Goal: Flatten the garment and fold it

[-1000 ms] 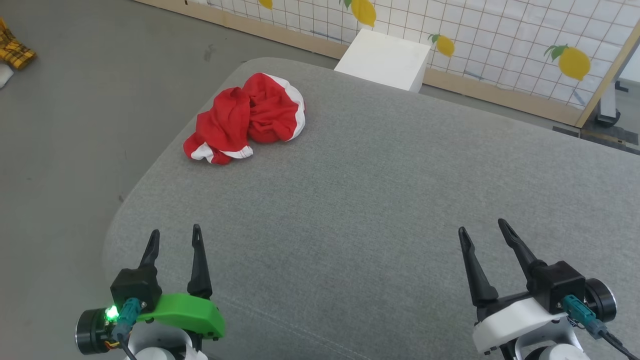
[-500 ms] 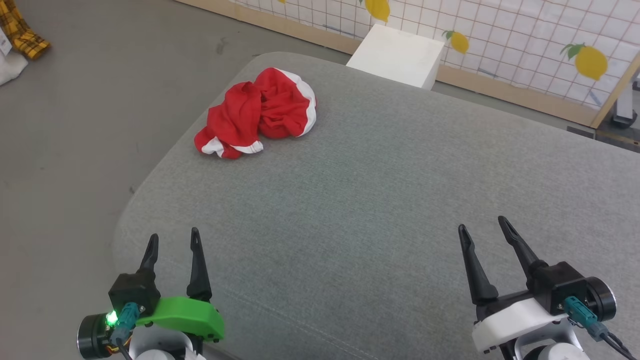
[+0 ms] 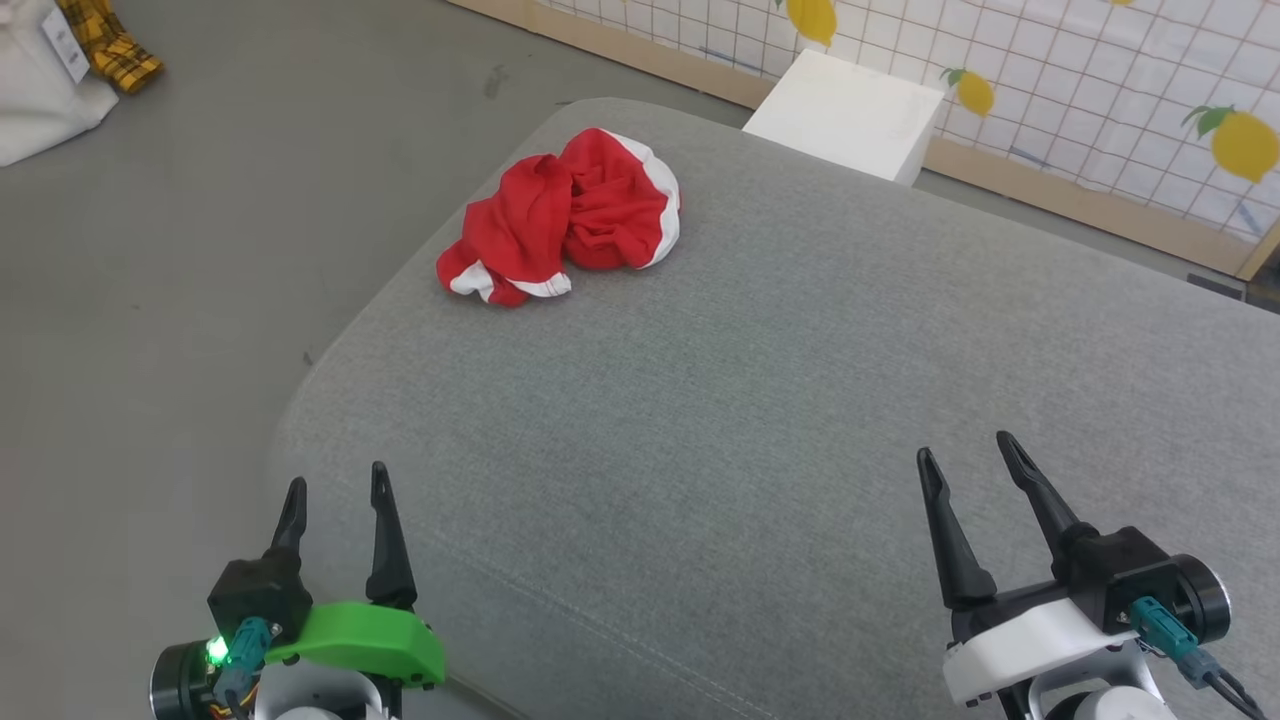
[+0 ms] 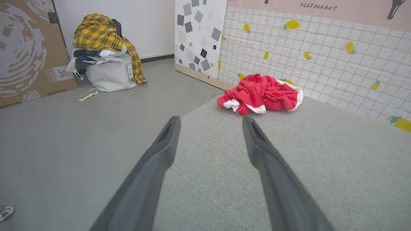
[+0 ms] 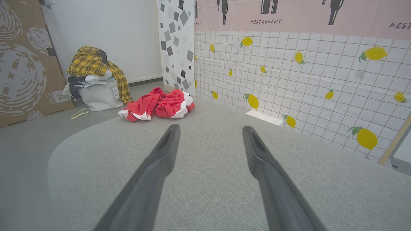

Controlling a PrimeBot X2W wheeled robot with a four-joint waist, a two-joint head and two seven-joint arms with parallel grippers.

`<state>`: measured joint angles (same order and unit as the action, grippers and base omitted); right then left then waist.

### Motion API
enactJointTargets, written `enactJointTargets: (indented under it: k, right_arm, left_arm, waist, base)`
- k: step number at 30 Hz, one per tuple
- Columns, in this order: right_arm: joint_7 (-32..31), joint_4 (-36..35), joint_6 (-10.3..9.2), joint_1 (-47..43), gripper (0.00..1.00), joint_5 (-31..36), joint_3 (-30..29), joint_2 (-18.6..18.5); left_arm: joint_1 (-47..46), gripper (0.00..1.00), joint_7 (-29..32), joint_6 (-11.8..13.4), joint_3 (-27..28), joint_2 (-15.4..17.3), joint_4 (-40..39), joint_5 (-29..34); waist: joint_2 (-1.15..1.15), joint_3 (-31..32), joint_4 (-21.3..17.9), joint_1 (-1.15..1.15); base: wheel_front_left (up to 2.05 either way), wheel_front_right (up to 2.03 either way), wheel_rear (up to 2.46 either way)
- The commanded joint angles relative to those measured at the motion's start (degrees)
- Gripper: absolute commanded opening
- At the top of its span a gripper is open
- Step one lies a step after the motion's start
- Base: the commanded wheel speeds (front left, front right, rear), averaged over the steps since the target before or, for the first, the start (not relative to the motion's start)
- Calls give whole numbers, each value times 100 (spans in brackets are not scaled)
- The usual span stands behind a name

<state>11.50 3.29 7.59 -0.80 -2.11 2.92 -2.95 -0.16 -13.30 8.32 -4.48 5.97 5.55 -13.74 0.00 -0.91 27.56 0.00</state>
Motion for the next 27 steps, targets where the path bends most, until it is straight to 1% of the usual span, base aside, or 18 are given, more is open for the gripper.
enactJointTargets:
  k: [1, 9, 15, 17, 20, 23, 27]
  right_arm:
    - [69, 24, -9, 115, 100, -42, 7, 6]
    - [143, 47, -10, 143, 100, -70, 26, 7]
    - [147, 63, -10, 180, 100, -95, 45, 7]
    - [143, 52, -10, 218, 100, -101, 83, 7]
    - [124, -2, -10, 318, 100, -86, 158, 7]
    - [93, -101, -10, 444, 100, -36, 219, 7]
    - [62, -220, -10, 668, 100, 22, 239, 7]
  left_arm:
    - [81, 100, -71, 40, -6, 35, 15, -89]
    - [79, 100, -165, 92, -12, 61, 26, -196]
    - [39, 100, -170, 74, 75, 14, -23, -361]
    - [-22, 100, -159, 44, 155, 26, -51, -477]
    - [-245, 100, -51, -13, 289, 172, -135, -593]
    - [-605, 100, 143, -51, 474, 408, -225, -694]
    - [-1373, 100, 646, -78, 808, 889, -212, -868]
  waist:
    - [0, -16, 26, 0]
    - [0, -68, 103, 0]
    - [0, -125, -36, 0]
    - [0, -187, -156, 0]
    - [0, -382, -431, 0]
    - [0, -703, -773, 0]
    - [0, -1321, -1320, 0]
  base:
    - [0, 0, 0]
    - [0, 0, 0]
    - [0, 0, 0]
    - [0, 0, 0]
    - [0, 0, 0]
    - [0, 0, 0]
    - [0, 0, 0]
